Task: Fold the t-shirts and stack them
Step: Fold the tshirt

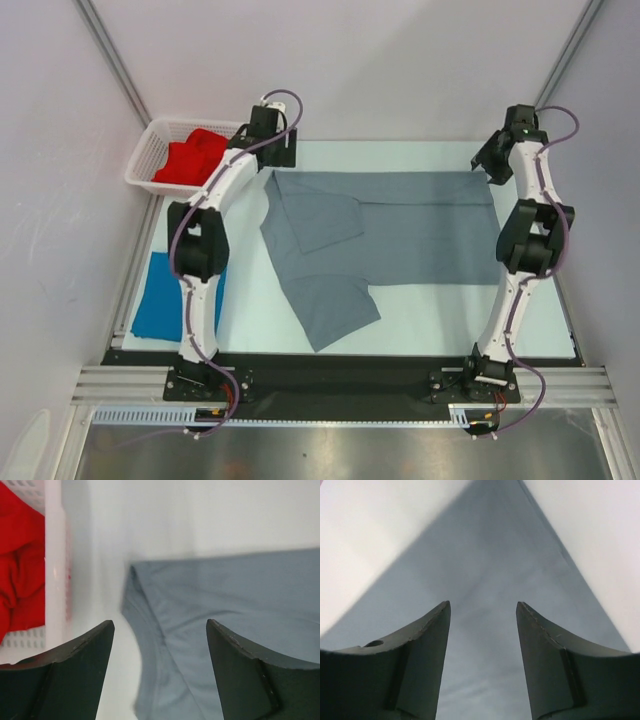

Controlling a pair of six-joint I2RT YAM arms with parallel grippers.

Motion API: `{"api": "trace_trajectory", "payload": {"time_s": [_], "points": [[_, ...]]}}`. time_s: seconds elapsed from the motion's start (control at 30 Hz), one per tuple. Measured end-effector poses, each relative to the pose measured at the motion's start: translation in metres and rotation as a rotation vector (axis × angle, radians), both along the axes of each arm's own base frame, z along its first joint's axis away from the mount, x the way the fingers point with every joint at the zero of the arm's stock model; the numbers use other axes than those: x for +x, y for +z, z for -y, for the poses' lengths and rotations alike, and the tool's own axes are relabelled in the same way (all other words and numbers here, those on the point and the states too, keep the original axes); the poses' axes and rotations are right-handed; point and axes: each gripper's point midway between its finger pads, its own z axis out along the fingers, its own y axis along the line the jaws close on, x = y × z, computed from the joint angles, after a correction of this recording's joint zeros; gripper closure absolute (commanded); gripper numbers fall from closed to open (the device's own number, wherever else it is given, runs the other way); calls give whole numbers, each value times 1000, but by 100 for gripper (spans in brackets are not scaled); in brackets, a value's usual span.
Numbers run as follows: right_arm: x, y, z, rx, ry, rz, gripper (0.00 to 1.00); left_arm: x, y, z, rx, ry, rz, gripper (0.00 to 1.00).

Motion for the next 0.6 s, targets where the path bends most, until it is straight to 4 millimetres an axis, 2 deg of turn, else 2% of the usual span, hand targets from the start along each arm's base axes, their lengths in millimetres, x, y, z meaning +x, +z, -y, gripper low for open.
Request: {"api": "trace_trajectory", "payload": {"time_s": [0.1, 0.17, 0.23, 0.33, 0.37, 0.43, 0.53, 0.6], "points": [[-43, 31, -15, 2, 21, -8, 36, -33, 44, 31, -86, -53, 34, 24], [-71, 47, -30, 12, 47, -6, 35, -66, 64, 55, -166, -110, 36, 27], [-95, 55, -50, 27, 86, -4, 36, -111, 77, 79, -247, -168, 23, 28], [-133, 51, -95, 59, 187, -19, 36, -190, 74, 104, -319, -235, -43, 32], [-147, 48, -113, 74, 231, -28, 36, -216, 69, 109, -335, -248, -76, 43], [-176, 37, -147, 106, 312, -55, 36, -271, 56, 117, -384, -261, -150, 51], [-216, 33, -189, 142, 430, -80, 36, -336, 31, 106, -436, -204, -263, 47], [-230, 39, -201, 144, 471, -63, 36, -364, 14, 90, -471, -122, -319, 44]]}}
